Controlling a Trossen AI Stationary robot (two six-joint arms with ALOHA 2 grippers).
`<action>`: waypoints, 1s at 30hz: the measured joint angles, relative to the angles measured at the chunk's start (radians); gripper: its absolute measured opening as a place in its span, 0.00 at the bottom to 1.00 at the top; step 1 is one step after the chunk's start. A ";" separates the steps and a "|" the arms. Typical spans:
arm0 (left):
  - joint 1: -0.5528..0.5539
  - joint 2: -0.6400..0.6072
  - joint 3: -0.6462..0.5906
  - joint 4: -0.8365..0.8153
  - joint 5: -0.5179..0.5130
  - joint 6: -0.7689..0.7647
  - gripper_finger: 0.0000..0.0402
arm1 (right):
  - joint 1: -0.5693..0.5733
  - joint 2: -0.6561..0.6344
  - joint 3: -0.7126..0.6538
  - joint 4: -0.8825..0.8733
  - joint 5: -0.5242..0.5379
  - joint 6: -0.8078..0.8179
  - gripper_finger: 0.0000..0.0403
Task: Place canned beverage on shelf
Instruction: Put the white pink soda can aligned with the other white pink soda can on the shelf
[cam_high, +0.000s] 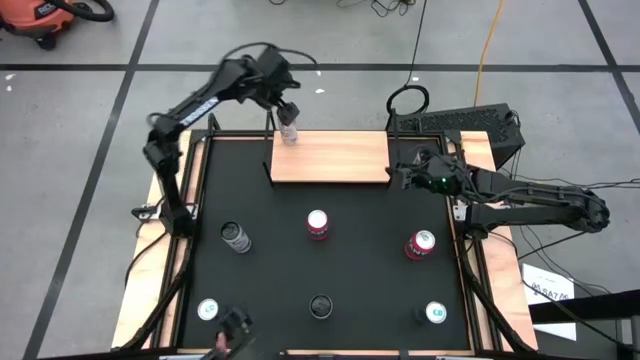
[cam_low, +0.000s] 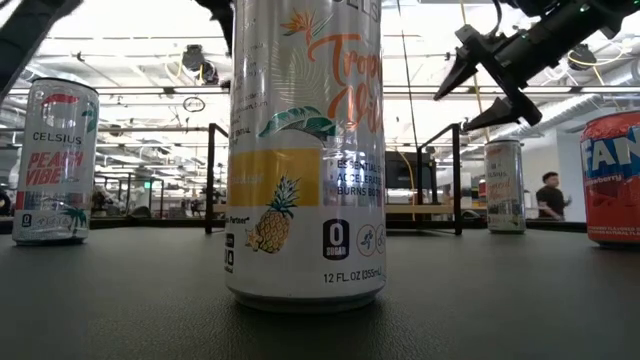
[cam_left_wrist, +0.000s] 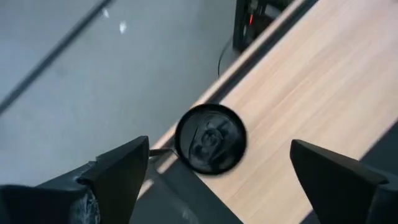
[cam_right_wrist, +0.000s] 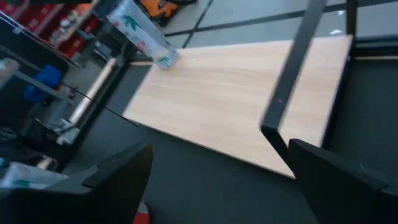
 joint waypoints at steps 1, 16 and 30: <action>-0.006 -0.030 0.001 0.006 0.000 0.000 0.95 | 0.000 0.000 0.000 0.018 0.000 -0.003 0.90; -0.171 -0.556 -0.386 0.218 -0.001 -0.030 0.95 | 0.000 0.162 0.341 -0.304 0.050 -0.197 0.90; -0.486 -0.805 -0.618 -0.128 -0.054 -0.426 0.95 | 0.000 0.321 0.486 -0.344 0.018 -0.184 0.90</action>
